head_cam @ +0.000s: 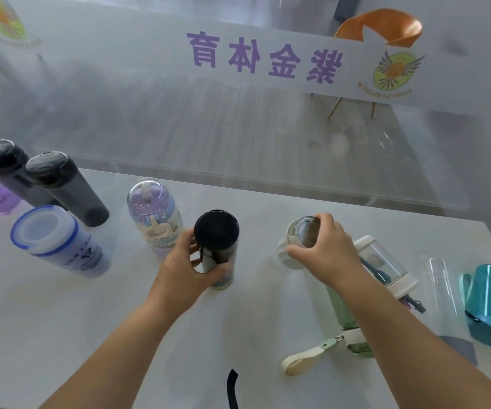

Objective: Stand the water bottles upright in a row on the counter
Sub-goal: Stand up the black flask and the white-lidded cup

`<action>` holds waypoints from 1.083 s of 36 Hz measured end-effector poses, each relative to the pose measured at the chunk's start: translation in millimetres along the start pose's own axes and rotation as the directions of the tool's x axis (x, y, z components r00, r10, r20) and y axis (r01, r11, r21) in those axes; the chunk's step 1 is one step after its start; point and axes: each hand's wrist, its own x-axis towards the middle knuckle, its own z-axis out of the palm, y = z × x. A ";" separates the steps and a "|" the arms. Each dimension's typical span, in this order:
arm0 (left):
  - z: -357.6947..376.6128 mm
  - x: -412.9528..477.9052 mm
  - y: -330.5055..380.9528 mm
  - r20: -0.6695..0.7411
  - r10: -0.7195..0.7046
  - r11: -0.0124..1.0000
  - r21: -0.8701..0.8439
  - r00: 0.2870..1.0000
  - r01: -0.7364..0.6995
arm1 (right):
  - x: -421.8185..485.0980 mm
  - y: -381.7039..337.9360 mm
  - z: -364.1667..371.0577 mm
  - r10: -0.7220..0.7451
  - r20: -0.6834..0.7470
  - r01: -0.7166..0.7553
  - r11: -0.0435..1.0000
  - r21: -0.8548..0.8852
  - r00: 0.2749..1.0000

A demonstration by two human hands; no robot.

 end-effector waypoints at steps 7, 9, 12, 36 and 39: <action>1.0 -0.1 -0.6 0.007 -0.027 0.998 0.051 1.000 0.026 | 7.5 -6.5 17.0 -0.132 0.144 0.147 0.985 -0.095 0.981; 0.4 -0.4 0.5 0.007 -0.037 0.996 0.084 0.999 0.036 | 7.5 -5.9 19.4 -0.153 0.156 0.169 0.981 -0.095 0.976; -0.1 -1.2 1.1 0.007 -0.068 0.990 0.125 0.998 0.067 | 8.7 -3.4 18.1 -0.150 0.181 0.161 0.986 -0.049 0.972; 1.1 -40.0 -22.1 0.383 -0.369 0.770 0.637 0.847 0.048 | -71.5 51.1 -17.2 -0.047 -0.047 0.046 0.999 -0.024 0.998; 13.0 -43.1 -20.0 0.442 -0.354 0.768 0.640 0.824 -0.014 | -92.4 71.5 -21.6 0.067 0.025 -0.066 0.996 -0.059 0.997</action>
